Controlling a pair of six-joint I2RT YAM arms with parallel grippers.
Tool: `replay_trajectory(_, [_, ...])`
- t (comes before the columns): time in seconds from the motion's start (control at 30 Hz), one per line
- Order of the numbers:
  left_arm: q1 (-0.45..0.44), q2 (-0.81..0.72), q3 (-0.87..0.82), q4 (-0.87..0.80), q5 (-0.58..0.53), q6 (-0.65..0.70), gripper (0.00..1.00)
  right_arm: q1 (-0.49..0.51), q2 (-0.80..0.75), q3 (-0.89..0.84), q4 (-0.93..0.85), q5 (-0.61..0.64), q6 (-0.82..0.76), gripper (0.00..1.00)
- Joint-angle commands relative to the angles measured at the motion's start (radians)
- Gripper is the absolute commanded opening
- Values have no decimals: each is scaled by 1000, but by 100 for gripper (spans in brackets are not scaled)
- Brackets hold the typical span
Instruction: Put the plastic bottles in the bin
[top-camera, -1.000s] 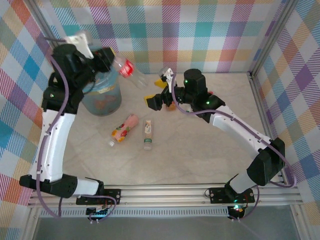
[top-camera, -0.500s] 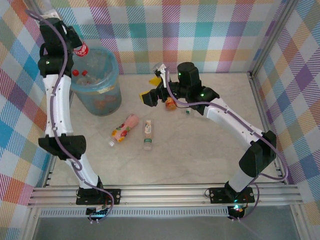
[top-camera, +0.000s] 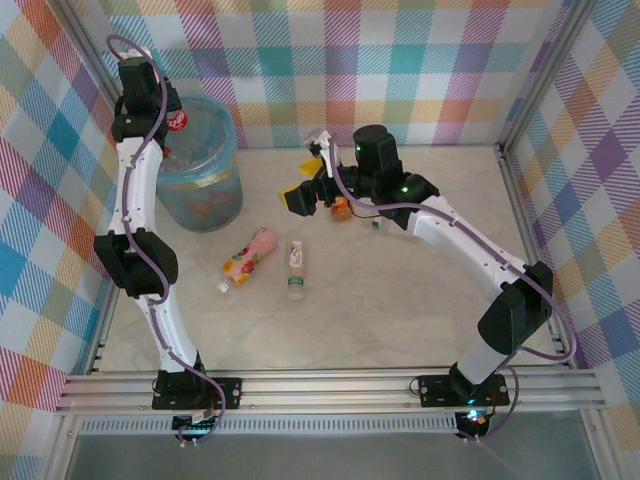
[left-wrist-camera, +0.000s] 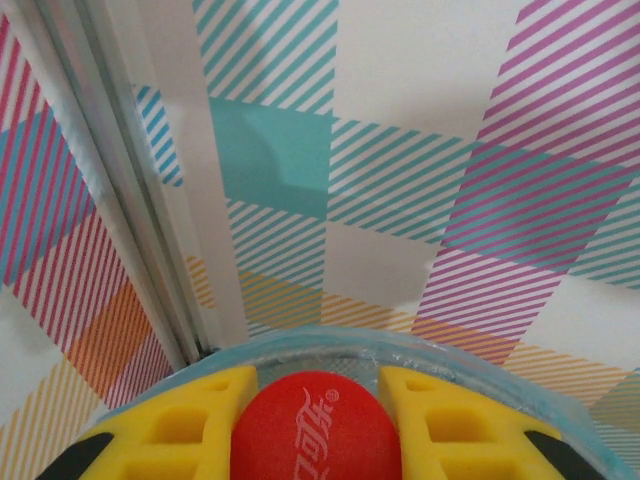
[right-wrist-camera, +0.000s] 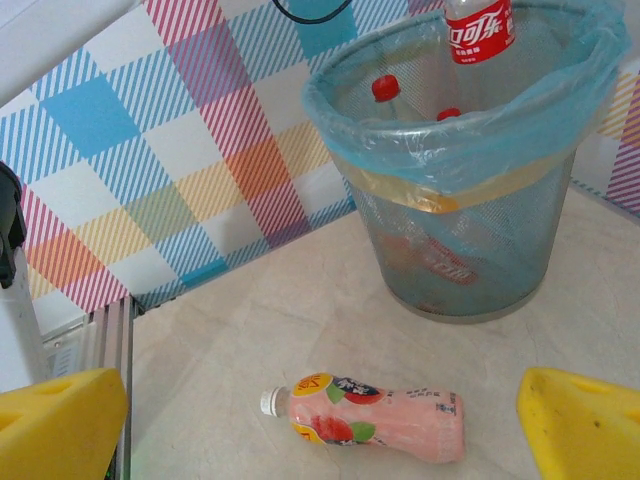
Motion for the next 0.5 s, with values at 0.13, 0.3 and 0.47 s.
replay_trajectory(0.13, [33,31,-107,-35,18,-8,0,3,24,5,-23,-35,2,100])
replay_trajectory(0.3, [47,45,-135,-77,79,-31,0,3,54,23,-31,-50,16,100])
replay_trajectory(0.47, [48,74,-149,-100,126,-16,0,3,77,37,-47,-63,39,100])
